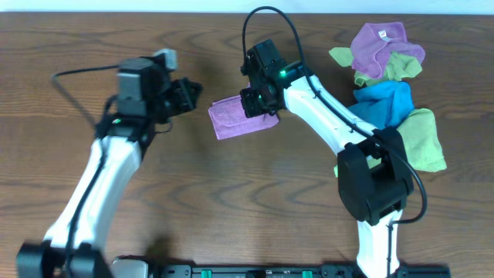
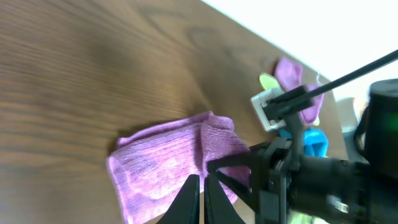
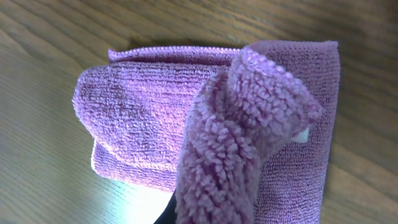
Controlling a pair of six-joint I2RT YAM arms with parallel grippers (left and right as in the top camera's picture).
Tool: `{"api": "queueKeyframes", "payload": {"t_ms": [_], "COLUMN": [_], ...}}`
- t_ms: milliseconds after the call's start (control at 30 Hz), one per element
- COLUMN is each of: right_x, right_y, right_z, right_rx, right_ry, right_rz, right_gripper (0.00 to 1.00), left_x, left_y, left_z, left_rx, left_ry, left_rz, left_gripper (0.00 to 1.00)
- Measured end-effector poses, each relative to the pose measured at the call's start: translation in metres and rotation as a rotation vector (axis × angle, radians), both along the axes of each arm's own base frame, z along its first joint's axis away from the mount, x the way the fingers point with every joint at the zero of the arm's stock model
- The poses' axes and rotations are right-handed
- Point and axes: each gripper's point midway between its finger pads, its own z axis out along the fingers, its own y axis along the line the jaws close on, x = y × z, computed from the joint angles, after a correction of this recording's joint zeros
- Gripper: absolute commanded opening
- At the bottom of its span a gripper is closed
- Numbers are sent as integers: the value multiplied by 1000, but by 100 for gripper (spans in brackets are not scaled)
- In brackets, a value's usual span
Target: Fold the cloth
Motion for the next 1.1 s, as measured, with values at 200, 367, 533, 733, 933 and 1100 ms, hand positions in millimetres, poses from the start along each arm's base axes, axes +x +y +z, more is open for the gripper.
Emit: {"api": "queueKeyframes", "payload": {"t_ms": [200, 367, 533, 733, 933, 1100], "right_x": [-3, -12, -13, -25, -42, -46], "right_y": [30, 48, 51, 69, 84, 87], "right_z": [7, 9, 8, 8, 7, 6], "right_rx": [24, 12, -36, -83, -145, -167], "right_ry": [-65, -98, -136, -191, -233, -247], "right_rz": [80, 135, 150, 253, 357, 390], "right_gripper": [1, 1, 1, 1, 1, 1], "left_x": [-48, -82, -94, -97, -111, -115], "left_y": [47, 54, 53, 53, 52, 51], "left_z": [71, 94, 82, 83, 105, 111], "left_rx": [41, 83, 99, 116, 121, 127], "left_ry": [-145, -205, -146, -158, -244, -267], "left_rz": [91, 92, 79, 63, 66, 64], "left_gripper": [6, 6, 5, 6, 6, 5]}}
